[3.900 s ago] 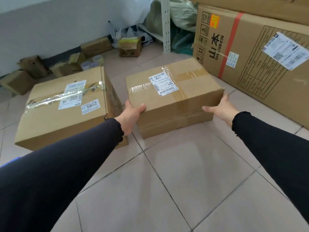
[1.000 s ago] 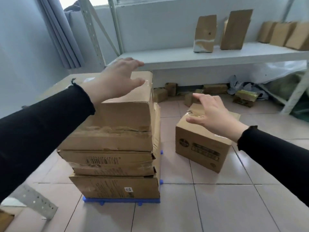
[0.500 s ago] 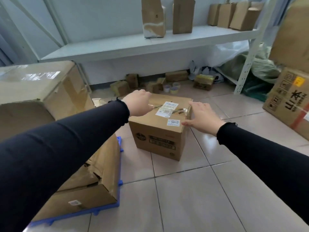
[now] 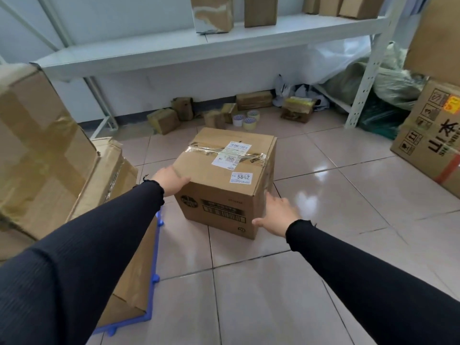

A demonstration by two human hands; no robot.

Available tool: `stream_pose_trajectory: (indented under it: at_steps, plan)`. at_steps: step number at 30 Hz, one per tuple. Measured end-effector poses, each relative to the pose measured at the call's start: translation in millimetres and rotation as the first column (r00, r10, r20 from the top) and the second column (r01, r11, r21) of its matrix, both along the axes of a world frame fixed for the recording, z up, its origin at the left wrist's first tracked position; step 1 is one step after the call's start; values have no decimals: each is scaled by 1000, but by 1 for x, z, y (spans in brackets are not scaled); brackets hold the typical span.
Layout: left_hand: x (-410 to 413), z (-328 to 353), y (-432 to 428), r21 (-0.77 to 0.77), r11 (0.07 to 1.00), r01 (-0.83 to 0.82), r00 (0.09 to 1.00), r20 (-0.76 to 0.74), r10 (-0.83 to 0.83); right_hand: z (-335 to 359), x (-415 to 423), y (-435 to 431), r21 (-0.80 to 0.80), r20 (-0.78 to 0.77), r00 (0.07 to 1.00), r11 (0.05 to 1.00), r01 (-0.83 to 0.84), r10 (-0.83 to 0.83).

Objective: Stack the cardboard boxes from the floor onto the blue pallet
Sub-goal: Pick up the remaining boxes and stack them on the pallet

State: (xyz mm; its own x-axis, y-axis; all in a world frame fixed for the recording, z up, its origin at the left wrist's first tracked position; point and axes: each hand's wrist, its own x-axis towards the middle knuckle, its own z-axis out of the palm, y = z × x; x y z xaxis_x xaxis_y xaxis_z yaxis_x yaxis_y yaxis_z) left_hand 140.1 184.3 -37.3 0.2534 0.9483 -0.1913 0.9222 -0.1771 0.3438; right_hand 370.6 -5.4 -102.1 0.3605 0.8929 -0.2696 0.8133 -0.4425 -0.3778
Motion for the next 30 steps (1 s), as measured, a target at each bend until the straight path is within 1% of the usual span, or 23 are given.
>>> stream_pose_trajectory:
  at_steps: [3,5,7,8,10,13,15,16,17,20,25,27,30]
  plan:
    - [-3,-16,6,6,997,-73,984,165,71,-19,-1,8,11,-18,1000,1000,8,-8]
    - [-3,-23,3,-8,995,-97,969,228,96,-28,-3,11,30,-45,998,999,40,-39]
    - [-3,-30,-1,-47,991,-125,947,292,133,-40,-3,14,75,-138,986,991,108,-97]
    - [-5,-34,-1,-75,988,-136,925,348,154,-47,-2,14,98,-199,972,985,143,-122]
    - [-10,-41,-5,-174,971,-166,840,491,231,-61,4,10,143,-327,931,966,217,-161]
    - [-19,-50,-17,-341,922,-186,661,650,374,-65,12,-1,193,-505,841,924,330,-195]
    - [-19,-56,-33,-453,880,-142,511,728,457,-60,11,-8,189,-608,761,890,416,-227]
    - [-18,-58,-42,-488,864,-124,457,745,486,-58,9,-11,188,-642,730,875,445,-233]
    - [-17,-60,-50,-500,858,-121,432,752,499,-56,5,-14,180,-671,701,865,469,-241]
    - [-11,-48,-71,-481,870,-106,465,750,471,-51,-5,-26,179,-756,611,823,539,-236]
    - [6,6,-104,-398,917,-7,502,792,348,-20,-6,-49,198,-850,490,746,636,-192]
    - [12,34,-113,-344,939,26,492,822,287,5,-3,-58,247,-874,468,709,660,-132]
    - [18,97,-122,-224,973,51,467,867,175,65,0,-66,369,-866,498,632,681,-31]
